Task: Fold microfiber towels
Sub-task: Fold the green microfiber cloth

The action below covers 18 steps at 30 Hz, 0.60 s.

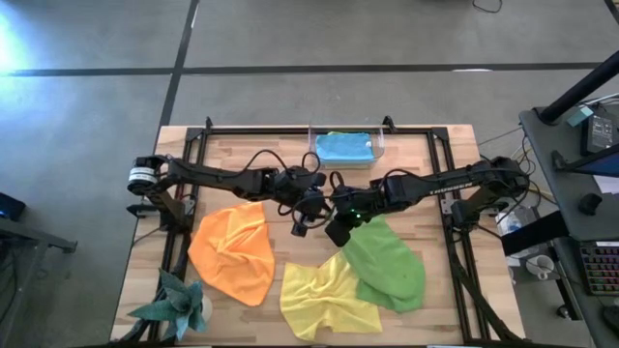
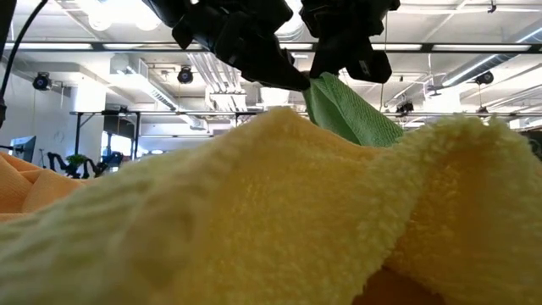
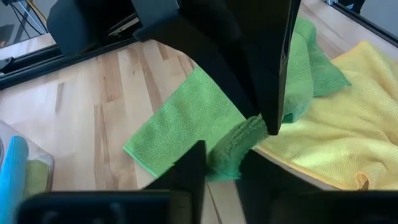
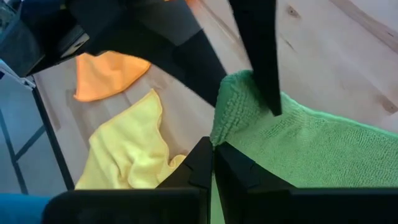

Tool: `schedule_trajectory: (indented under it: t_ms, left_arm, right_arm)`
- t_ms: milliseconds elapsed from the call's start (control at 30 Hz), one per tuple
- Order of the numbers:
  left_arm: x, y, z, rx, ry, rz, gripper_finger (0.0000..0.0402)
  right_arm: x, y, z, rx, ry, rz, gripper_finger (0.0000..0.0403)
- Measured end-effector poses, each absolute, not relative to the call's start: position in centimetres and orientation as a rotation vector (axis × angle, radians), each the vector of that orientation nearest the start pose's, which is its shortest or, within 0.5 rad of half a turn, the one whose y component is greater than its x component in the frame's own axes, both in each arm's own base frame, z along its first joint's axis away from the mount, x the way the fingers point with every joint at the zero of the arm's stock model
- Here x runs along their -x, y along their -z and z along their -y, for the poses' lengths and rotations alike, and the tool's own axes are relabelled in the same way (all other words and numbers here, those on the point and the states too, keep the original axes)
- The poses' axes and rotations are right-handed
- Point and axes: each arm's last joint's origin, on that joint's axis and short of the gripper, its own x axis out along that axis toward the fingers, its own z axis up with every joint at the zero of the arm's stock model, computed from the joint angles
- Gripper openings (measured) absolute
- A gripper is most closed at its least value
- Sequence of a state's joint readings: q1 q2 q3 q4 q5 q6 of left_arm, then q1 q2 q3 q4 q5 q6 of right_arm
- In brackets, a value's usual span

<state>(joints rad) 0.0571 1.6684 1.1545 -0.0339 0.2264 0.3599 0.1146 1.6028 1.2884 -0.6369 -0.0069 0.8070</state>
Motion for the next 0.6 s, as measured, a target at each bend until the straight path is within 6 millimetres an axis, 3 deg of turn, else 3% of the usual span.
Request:
schedule_trajectory:
  t_ms: [133, 367, 600]
  left_arm:
    - [-37.0, -24.8, -1.3, -0.308, 0.276, -0.501, 0.0007]
    - [-36.7, -25.4, -1.2, -0.316, 0.273, -0.491, 0.0001]
    - [-36.4, -27.8, -1.4, -0.213, 0.219, -0.518, 0.0001]
  right_arm:
    - [-33.4, -27.0, -3.9, -0.692, 0.276, -0.939, 0.0009]
    - [-33.1, -27.1, -3.8, -0.688, 0.28, -0.949, 0.0009]
    - [-32.2, -28.5, -3.7, -0.687, 0.272, -0.925, 0.0009]
